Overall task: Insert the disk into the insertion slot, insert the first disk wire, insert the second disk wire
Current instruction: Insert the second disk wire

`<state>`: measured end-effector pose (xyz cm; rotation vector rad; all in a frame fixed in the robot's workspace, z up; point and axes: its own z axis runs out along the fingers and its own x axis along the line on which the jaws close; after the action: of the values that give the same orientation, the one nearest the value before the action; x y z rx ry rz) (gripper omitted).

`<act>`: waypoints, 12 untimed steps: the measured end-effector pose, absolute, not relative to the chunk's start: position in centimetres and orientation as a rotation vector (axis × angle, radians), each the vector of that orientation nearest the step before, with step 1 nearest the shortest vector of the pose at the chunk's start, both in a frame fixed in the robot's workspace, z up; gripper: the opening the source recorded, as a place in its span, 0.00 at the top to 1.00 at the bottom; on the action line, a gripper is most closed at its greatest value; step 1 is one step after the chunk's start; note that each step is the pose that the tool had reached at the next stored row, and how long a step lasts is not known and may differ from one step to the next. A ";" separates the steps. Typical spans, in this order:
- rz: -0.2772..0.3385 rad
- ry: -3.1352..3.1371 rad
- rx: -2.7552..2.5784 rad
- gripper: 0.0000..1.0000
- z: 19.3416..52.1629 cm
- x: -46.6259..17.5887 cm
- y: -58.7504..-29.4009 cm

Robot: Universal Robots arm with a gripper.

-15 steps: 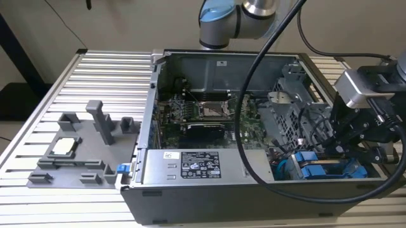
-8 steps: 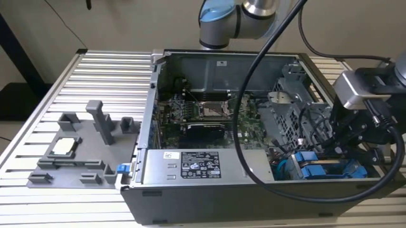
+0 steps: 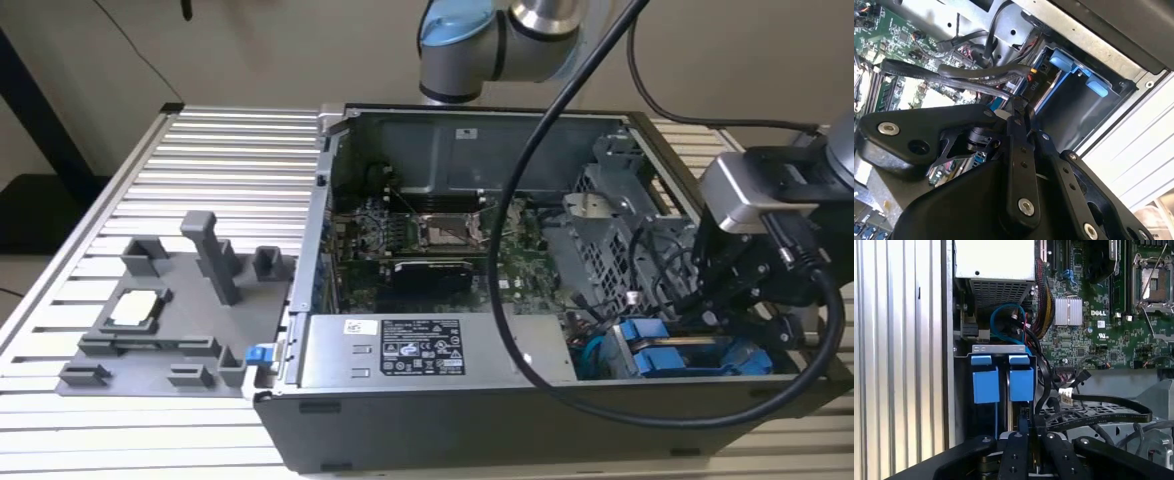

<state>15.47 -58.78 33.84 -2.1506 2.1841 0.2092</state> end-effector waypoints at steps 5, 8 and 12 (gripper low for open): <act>0.208 2.186 -2.149 0.84 33.5 15.5 -58.8; 0.208 2.186 -2.149 0.82 33.5 15.5 -58.8; 0.209 2.186 -2.149 0.76 33.7 15.5 -58.8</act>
<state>15.46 -58.79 33.68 -2.1493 2.1860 0.2090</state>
